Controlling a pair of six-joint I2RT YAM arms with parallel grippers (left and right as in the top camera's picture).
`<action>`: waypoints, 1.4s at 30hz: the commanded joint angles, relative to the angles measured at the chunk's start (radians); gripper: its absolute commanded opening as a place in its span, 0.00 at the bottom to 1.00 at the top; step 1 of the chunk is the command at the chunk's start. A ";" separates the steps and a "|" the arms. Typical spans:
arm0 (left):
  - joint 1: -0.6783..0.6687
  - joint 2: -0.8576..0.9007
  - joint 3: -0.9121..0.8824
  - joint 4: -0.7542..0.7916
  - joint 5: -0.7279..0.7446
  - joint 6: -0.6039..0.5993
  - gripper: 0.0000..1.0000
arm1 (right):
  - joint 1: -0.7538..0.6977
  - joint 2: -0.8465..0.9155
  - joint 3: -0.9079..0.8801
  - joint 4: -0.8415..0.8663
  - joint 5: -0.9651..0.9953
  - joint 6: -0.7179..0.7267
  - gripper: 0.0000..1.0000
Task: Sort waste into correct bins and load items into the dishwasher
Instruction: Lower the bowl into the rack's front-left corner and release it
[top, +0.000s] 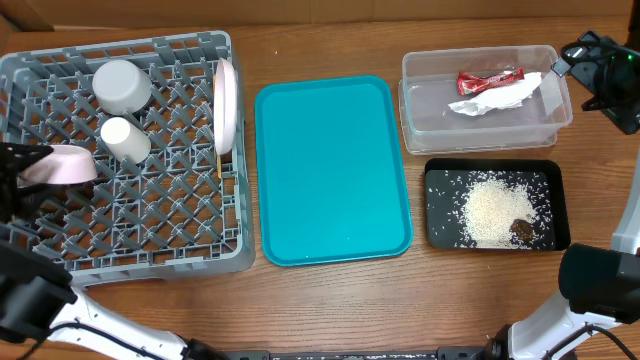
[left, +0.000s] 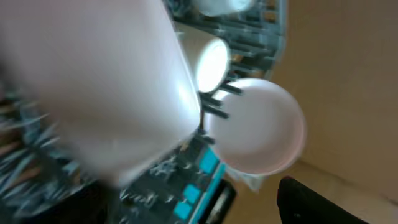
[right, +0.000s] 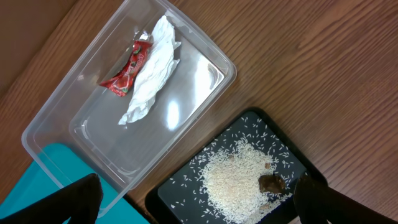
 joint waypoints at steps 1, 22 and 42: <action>-0.008 -0.127 0.097 -0.003 -0.412 -0.291 0.81 | 0.000 -0.014 0.008 0.002 0.002 -0.002 1.00; -0.333 -0.203 -0.060 0.321 -1.168 -0.629 0.04 | 0.000 -0.014 0.008 0.002 0.002 -0.002 1.00; -0.307 -0.203 -0.208 0.385 -0.444 -0.282 0.04 | 0.000 -0.014 0.008 0.002 0.002 -0.002 1.00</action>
